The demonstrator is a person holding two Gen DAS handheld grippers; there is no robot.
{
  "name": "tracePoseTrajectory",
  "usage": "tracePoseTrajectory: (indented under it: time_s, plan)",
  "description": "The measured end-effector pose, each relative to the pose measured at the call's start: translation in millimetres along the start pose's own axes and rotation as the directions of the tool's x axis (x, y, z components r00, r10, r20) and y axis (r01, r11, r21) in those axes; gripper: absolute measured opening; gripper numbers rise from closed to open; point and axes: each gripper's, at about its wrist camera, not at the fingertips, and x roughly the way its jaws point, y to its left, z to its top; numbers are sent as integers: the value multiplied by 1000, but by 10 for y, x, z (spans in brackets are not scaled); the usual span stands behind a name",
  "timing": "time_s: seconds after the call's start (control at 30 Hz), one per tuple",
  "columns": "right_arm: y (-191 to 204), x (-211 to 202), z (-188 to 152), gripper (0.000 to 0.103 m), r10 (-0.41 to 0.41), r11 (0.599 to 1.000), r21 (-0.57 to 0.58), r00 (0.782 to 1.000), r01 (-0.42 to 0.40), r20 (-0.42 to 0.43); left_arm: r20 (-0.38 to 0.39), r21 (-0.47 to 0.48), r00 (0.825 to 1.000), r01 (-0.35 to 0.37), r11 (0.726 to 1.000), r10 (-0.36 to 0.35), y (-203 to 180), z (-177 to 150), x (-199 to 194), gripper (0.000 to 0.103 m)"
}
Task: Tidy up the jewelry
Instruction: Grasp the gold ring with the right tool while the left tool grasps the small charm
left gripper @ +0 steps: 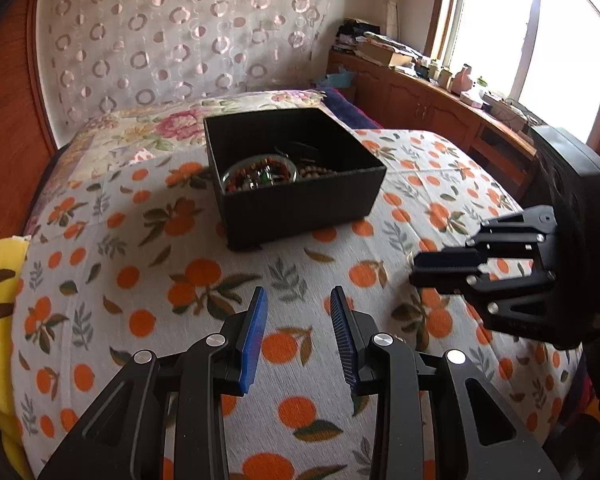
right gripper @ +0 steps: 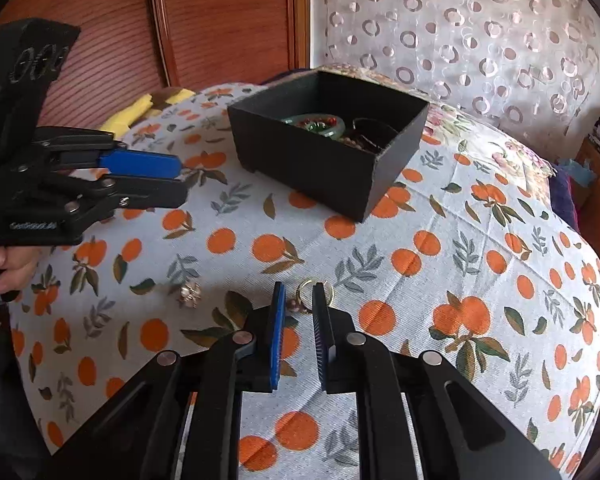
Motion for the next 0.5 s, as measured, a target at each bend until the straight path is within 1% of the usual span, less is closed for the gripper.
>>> tracePoseTrajectory:
  time_s: [0.3,0.37,0.5]
  plan:
    - [90,50,26,15,-52,996,-75,999,52,-8,-20,3,999,25,1000,-25,-116,-94,8,31]
    - [84,38,13,11,-51,996,-75,999,51,-3,-23,7,999,30,1000,-30,-149,-113,4,31]
    - [53,-12,-11,11,-55,997,-51,998,56,14,-24,9,999,43,999,-43,-210,-151,-21,31]
